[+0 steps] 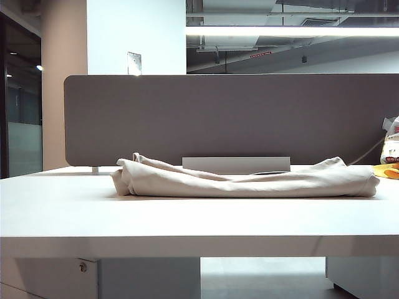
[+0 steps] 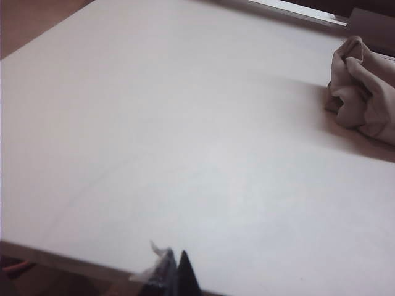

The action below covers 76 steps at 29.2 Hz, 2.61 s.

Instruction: Fold the bottom side of the T-shirt horizontally towards the center, about one-third of the way, then fold the sleeve back towards the center, creating a straight line along the edge of the T-shirt, and finally fold the bottom of the T-shirt up towards the top, creating a neat rectangle.

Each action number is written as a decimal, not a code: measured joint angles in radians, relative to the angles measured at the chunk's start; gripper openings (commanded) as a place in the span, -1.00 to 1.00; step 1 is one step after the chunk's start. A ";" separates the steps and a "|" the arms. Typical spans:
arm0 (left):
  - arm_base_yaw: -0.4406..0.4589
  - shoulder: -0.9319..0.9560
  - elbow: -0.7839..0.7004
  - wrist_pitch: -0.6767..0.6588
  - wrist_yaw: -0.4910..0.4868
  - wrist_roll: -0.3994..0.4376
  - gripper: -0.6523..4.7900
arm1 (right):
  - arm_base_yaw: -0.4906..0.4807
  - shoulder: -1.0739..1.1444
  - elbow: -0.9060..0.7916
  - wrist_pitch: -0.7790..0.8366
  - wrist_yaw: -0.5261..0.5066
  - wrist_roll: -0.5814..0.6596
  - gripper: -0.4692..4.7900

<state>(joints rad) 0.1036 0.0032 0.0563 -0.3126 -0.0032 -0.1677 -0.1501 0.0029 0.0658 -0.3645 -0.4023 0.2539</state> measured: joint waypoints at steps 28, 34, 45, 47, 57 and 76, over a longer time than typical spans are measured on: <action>-0.101 0.000 -0.043 0.145 0.057 0.051 -0.78 | 0.000 0.000 0.000 0.000 0.000 0.000 -0.82; -0.101 0.000 -0.044 0.144 0.037 0.089 -0.78 | 0.000 0.000 0.000 0.000 0.000 0.000 -0.82; -0.100 0.000 -0.044 0.143 0.028 0.174 -0.78 | -0.001 0.000 0.000 0.000 0.000 0.000 -0.82; -0.100 0.000 -0.044 0.143 0.028 0.176 -0.78 | -0.001 0.000 0.000 0.000 0.000 0.000 -0.82; -0.100 0.000 -0.044 0.143 0.028 0.176 -0.78 | -0.001 0.000 0.000 0.000 0.000 0.000 -0.82; -0.100 0.000 -0.044 0.142 0.028 0.177 -0.78 | 0.157 0.000 -0.039 0.187 0.243 -0.093 -0.82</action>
<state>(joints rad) 0.0032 0.0032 0.0124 -0.1707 0.0250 0.0093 0.0067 0.0029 0.0265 -0.1772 -0.1593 0.1612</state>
